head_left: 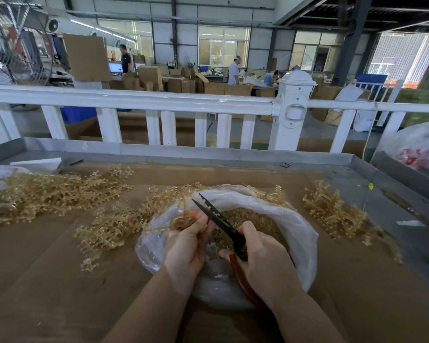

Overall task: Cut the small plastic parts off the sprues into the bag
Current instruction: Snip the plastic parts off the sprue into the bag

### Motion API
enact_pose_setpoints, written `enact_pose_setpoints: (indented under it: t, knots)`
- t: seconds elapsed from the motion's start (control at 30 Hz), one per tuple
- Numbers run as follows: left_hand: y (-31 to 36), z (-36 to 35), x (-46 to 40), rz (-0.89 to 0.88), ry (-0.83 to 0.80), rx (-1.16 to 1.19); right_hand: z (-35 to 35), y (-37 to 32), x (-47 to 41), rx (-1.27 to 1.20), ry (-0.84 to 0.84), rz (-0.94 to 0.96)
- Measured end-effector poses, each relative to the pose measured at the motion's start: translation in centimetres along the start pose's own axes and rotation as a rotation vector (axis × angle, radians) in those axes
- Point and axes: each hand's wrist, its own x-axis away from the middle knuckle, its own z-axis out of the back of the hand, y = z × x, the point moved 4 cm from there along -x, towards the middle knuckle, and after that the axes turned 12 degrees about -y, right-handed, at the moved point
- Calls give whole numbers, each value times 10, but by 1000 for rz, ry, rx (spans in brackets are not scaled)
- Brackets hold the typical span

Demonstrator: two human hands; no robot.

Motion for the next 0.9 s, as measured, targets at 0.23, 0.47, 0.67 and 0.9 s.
enact_pose_setpoints:
  t: [0.23,0.47,0.67,0.9]
  knots:
    - [-1,0,-1,11,-30,11,3,-2,0,62,32,-14]
    - [1,2,0,15,-23,-34,5,-2,3,18,85,-39]
    - [-6,-4,3,11,-94,-146,-1,6,0,-27,29,-43]
    - [-5,-4,2,2,-114,-166,3,6,1,-22,22,-35]
